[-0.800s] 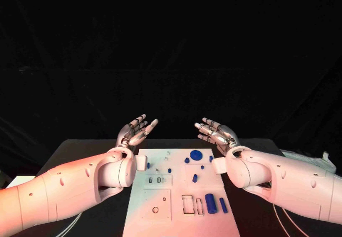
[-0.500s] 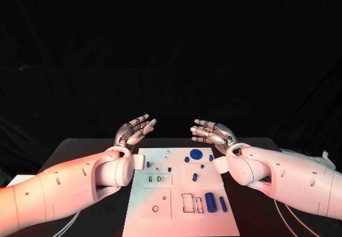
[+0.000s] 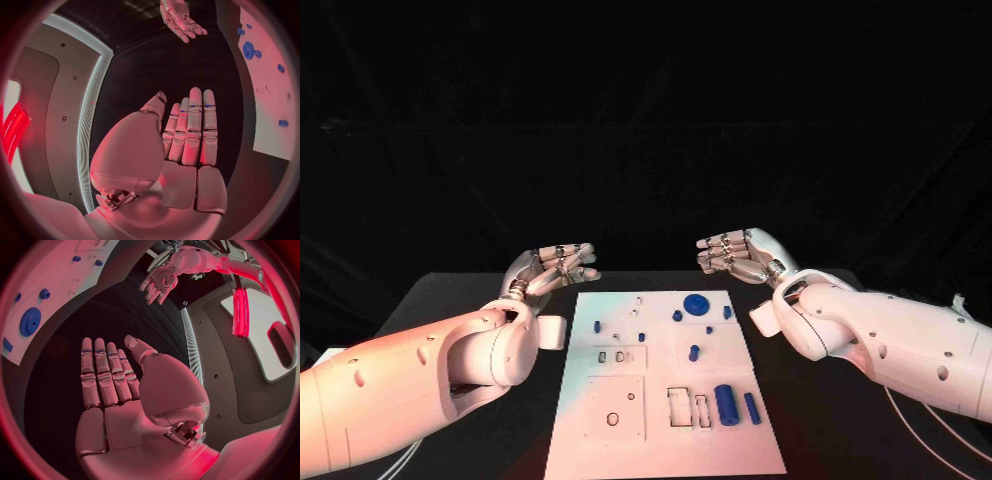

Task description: Assemble the parts on the task board

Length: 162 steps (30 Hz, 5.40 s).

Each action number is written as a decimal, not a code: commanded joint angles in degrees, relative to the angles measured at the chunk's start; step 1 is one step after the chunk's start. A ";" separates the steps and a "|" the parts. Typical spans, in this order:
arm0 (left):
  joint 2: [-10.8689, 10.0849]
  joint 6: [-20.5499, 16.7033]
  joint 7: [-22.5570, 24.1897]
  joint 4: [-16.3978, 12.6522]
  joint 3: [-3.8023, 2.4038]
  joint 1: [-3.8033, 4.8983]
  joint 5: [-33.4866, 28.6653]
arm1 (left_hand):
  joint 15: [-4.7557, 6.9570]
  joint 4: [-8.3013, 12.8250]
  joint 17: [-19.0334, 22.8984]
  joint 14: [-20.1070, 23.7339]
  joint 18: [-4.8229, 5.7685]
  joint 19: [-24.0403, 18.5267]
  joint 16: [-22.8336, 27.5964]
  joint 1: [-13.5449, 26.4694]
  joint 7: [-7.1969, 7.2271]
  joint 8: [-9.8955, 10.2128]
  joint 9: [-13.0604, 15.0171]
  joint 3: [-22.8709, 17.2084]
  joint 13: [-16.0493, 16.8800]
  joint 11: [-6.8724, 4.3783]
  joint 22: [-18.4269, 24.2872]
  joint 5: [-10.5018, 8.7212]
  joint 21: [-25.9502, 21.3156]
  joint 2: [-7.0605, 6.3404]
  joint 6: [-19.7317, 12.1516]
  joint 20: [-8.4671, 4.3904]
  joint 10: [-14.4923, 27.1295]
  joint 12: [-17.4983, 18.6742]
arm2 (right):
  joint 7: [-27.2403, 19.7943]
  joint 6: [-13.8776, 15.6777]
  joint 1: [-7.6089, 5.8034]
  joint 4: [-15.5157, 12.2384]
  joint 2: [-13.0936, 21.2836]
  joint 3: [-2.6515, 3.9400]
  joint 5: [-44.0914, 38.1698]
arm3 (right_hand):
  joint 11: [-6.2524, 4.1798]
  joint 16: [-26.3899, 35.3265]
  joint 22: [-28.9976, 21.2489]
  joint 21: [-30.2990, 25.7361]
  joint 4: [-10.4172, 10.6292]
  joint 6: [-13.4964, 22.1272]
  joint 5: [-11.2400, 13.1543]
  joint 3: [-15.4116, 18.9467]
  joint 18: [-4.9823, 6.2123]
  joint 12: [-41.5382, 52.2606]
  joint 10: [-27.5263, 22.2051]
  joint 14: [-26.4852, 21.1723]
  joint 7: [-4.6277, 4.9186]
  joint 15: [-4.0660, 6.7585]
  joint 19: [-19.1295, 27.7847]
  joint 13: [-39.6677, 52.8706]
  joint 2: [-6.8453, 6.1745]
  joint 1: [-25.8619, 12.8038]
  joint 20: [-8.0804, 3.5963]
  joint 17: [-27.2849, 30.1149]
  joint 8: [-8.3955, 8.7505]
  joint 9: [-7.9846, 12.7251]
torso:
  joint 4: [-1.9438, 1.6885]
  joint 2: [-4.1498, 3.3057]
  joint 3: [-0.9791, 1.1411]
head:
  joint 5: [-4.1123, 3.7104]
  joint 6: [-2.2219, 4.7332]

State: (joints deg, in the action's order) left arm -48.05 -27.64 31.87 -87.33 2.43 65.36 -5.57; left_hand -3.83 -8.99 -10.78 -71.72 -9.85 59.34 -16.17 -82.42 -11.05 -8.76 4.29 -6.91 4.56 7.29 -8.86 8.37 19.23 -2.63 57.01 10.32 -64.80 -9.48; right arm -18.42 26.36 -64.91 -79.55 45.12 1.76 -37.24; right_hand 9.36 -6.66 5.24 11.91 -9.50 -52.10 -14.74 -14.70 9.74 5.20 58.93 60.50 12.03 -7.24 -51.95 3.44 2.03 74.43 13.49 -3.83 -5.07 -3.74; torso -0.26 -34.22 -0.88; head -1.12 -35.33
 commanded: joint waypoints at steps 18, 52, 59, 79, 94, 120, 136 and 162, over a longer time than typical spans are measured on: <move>-7.21 8.59 -3.99 -12.92 -0.71 1.07 1.54 | 2.76 -2.13 -12.41 -6.78 -0.54 7.08 -9.34 8.55 1.99 1.65 0.30 7.79 3.69 -2.35 -1.98 -0.09 4.88 -0.65 3.42 -2.91 -7.33 -0.03 | 19.95 -12.94 -5.39 -1.79 1.09 0.58 -51.52 | -6.98 -15.03 5.44 13.78 2.99 -12.86 4.60 -0.58 0.70 -0.99 19.01 26.24 -5.06 8.63 -22.43 2.29 -6.68 -0.87 -9.46 -12.27 0.86 -0.52 | -2.93 -7.50 0.85 | -3.42 1.63; -10.08 8.60 -4.57 -18.36 -0.96 2.32 0.91 | 2.69 -0.03 -21.46 -3.46 -0.45 6.74 -18.70 7.44 1.51 1.95 0.84 11.30 6.45 -1.96 -4.49 0.01 8.97 2.09 2.07 -3.07 -4.03 -1.23 | 24.70 -22.20 -6.77 -1.56 -1.54 0.62 -64.85 | -5.74 -63.22 46.90 54.23 11.32 -11.56 6.53 -7.56 -3.36 -1.74 10.95 25.63 -5.21 8.46 -26.24 0.17 -11.31 1.44 -8.87 -54.61 1.40 -0.52 | -4.71 -10.66 1.68 | -5.05 2.31; -10.10 8.58 -4.73 -18.29 -0.96 2.35 0.90 | 2.68 -0.01 -21.54 -3.36 -0.45 6.68 -18.78 7.43 1.50 1.95 0.85 11.33 6.48 -1.95 -4.52 0.01 9.01 2.17 2.05 -3.07 -3.99 -1.24 | 24.59 -23.20 -6.70 -1.01 -2.12 0.57 -65.13 | -5.68 -63.56 47.15 54.59 11.72 -11.55 6.56 -7.64 -3.33 -1.73 10.57 25.55 -5.25 8.42 -25.95 0.15 -11.21 1.46 -8.78 -54.86 1.36 -0.53 | -4.85 -10.86 1.70 | -5.19 2.11; -10.33 8.34 -5.17 -18.09 -0.96 2.39 0.57 | 2.63 0.16 -21.89 -3.00 -0.45 6.44 -19.11 7.26 1.42 2.03 0.85 11.47 6.61 -1.87 -4.66 0.01 9.20 2.37 1.83 -3.03 -3.70 -1.27 | 24.24 -25.27 -6.49 -0.04 -2.91 0.47 -65.75 | -6.09 -65.30 49.75 57.16 12.14 -13.43 7.86 -11.00 -3.44 -1.63 11.85 25.40 -5.62 8.70 -25.15 0.19 -9.07 3.90 -8.86 -56.13 1.08 -0.93 | -5.18 -11.12 1.73 | -5.37 1.70; -10.37 8.37 -5.38 -18.02 -0.96 2.40 0.57 | 2.59 0.26 -22.04 -2.83 -0.44 6.32 -19.26 7.16 1.37 2.07 0.85 11.54 6.66 -1.83 -4.72 0.01 9.29 2.44 1.72 -3.00 -3.56 -1.28 | 24.14 -25.86 -6.24 0.88 -3.65 0.33 -66.42 | -6.16 -65.72 50.57 57.83 11.82 -13.84 8.31 -11.53 -3.54 -1.63 12.15 25.42 -5.65 8.74 -25.21 0.19 -9.23 4.25 -8.91 -56.53 1.05 -1.03 | -5.70 -11.28 1.58 | -5.82 1.64; -10.25 8.32 -5.74 -17.76 -0.96 2.42 0.57 | 2.54 0.53 -22.37 -2.46 -0.44 6.06 -19.58 6.74 1.32 2.09 0.87 11.50 6.81 -1.78 -4.87 0.05 9.50 2.86 1.58 -2.94 -3.32 -1.35 | 24.20 -24.01 -5.90 2.49 -4.74 -0.33 -66.49 | -5.93 -66.26 51.92 59.06 11.28 -14.27 8.55 -13.25 -3.64 -1.37 11.87 25.27 -5.29 8.58 -24.95 0.29 -9.50 4.87 -8.71 -56.64 0.86 -1.12 | -6.43 -11.41 1.35 | -6.52 1.72; -10.38 8.17 -5.80 -17.58 -0.96 2.43 0.56 | 2.51 0.88 -22.65 -2.15 -0.46 5.82 -19.87 6.23 1.30 2.08 0.91 11.39 6.94 -1.77 -5.02 0.07 9.71 3.25 1.50 -2.91 -3.13 -1.42 | 25.83 -13.98 -6.12 -0.71 -3.33 0.59 -66.73 | -6.19 -66.94 55.07 61.28 10.47 -15.73 8.52 -14.54 -4.14 -1.45 13.58 25.40 -5.21 8.76 -26.19 0.31 -8.80 5.41 -8.99 -57.20 0.54 -1.55 | -6.70 -11.51 1.31 | -6.65 2.09; -10.12 8.37 -5.86 -17.42 -0.96 2.44 0.56 | 2.52 0.97 -22.70 -2.10 -0.46 5.79 -19.92 6.12 1.29 2.08 0.92 11.38 6.96 -1.77 -5.04 0.07 9.76 3.29 1.48 -2.90 -3.10 -1.44 | 26.29 -11.54 -6.43 3.67 -8.63 1.24 -67.43 | -6.05 -67.20 55.46 61.66 10.75 -15.75 9.08 -14.46 -4.19 -1.69 13.52 25.41 -5.14 8.66 -26.20 0.20 -9.42 4.33 -8.97 -57.30 0.85 -1.60 | -7.23 -11.67 1.22 | -6.94 2.19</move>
State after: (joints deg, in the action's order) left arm -58.30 -20.05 25.74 -104.63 1.52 67.73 -4.94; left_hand -1.33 -8.47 -33.43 -74.34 -9.81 65.60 -35.91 -76.06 -9.60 -7.04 5.12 4.52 11.46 5.51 -13.84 8.09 28.62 0.22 58.85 7.45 -68.28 -10.56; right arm 8.11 14.65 -71.35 -76.32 36.76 3.00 -103.73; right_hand 3.55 -73.64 60.61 73.23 1.10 -67.55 -5.84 -29.02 6.16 3.40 71.71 84.02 6.94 1.65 -77.77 3.66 -7.26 79.35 4.42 -61.12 -4.27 -5.30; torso -7.37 -45.83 0.33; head -8.09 -33.10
